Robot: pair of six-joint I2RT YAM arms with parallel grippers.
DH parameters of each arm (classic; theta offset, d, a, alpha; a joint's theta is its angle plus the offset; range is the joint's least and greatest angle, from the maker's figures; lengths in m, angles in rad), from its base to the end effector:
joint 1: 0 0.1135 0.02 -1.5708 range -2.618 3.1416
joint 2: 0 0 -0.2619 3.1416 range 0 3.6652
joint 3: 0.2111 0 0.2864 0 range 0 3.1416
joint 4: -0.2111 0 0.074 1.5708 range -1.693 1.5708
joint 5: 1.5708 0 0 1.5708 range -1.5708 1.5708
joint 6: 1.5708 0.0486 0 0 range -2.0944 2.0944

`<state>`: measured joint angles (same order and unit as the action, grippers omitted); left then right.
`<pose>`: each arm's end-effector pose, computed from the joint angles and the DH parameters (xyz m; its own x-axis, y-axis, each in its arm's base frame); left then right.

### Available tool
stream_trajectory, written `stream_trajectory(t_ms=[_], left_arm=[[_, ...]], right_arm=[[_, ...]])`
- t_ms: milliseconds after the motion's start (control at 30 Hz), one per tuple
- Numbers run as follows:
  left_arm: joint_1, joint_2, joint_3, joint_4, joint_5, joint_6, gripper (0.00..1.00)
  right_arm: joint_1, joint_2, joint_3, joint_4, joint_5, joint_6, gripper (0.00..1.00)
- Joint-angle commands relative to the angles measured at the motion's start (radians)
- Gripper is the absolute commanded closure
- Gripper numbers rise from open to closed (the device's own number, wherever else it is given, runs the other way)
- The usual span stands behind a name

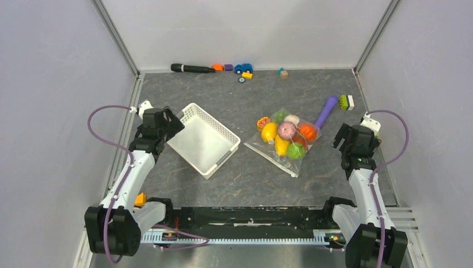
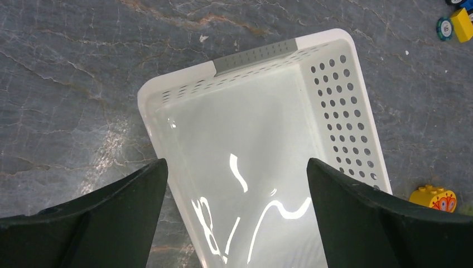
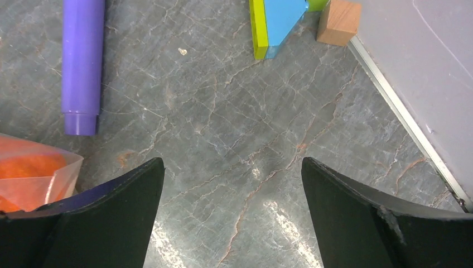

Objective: Place the food in the zip-top bag and seal the zipper
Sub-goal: Reset both arms

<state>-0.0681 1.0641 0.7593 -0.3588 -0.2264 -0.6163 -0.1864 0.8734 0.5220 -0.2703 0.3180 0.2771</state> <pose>0.2738 -0.0077 0.2409 -0.4378 -0.5347 -0.7228 -0.4451 0.8274 -0.3425 0.2262 -0.0581 0.2042 -0.4340 0.3463 -0.8317 0.5661 0.8230 0.0472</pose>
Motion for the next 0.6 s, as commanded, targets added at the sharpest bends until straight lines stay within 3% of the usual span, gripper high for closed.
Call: stream_trajectory(t_ms=[0,300,567], left_arm=[[0.002,-0.080,-0.013,0.024,-0.041,-0.005,0.00],[0.002,-0.188,-0.085,0.096,-0.053,0.010,0.00],[0.002,-0.187,-0.103,0.128,-0.036,0.012,0.00]], right_arm=[[-0.010,-0.016,-0.022,0.111,-0.008,0.011,0.02],[-0.009,-0.047,-0.062,0.147,0.003,0.006,0.02],[-0.009,-0.079,-0.105,0.200,-0.004,0.005,0.02]])
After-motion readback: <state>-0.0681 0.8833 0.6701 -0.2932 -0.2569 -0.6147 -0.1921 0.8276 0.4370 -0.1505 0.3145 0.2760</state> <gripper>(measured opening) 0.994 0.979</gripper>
